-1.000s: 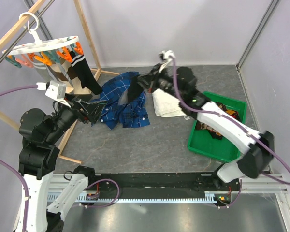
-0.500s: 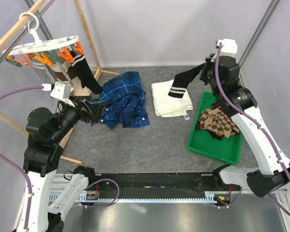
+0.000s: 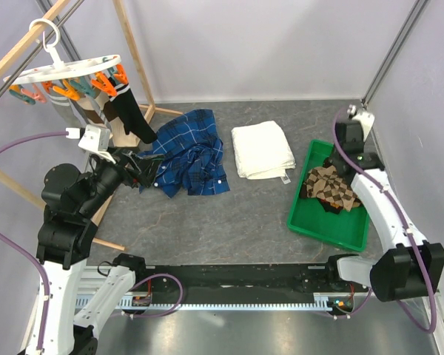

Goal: Remove the socks clipped to the hanger
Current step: Place the sock in the bin.

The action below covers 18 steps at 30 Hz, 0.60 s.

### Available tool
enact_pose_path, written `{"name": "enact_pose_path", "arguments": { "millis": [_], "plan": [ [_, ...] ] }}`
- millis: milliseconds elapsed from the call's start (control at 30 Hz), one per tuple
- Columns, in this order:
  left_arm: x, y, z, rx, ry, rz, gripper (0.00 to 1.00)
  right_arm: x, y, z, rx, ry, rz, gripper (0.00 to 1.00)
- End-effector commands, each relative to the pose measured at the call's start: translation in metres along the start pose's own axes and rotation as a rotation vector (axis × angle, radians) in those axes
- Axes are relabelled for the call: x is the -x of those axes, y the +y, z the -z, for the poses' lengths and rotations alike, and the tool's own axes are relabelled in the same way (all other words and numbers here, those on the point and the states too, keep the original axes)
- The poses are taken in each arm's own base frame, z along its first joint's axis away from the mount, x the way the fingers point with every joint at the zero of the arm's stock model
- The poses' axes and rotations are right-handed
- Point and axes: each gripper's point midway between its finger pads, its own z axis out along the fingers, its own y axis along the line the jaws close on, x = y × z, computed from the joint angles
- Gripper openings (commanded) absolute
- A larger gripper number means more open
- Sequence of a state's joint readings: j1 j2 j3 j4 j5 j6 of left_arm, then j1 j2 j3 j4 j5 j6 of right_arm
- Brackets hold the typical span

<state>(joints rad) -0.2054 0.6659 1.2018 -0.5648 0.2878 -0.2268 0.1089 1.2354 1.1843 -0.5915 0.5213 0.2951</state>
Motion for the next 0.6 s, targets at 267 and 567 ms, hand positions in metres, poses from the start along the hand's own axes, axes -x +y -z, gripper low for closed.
{"name": "enact_pose_path", "arguments": {
  "millis": [267, 567],
  "plan": [
    [0.011, 0.008, -0.007, 0.034, -0.038, -0.054, 0.86, -0.126, 0.015, -0.048, 0.057, 0.201, -0.241, 0.3],
    [0.012, 0.035, -0.001, 0.188, -0.035, -0.079, 0.84, -0.056, 0.021, -0.02, 0.157, 0.054, -0.209, 0.72]
  ]
}}
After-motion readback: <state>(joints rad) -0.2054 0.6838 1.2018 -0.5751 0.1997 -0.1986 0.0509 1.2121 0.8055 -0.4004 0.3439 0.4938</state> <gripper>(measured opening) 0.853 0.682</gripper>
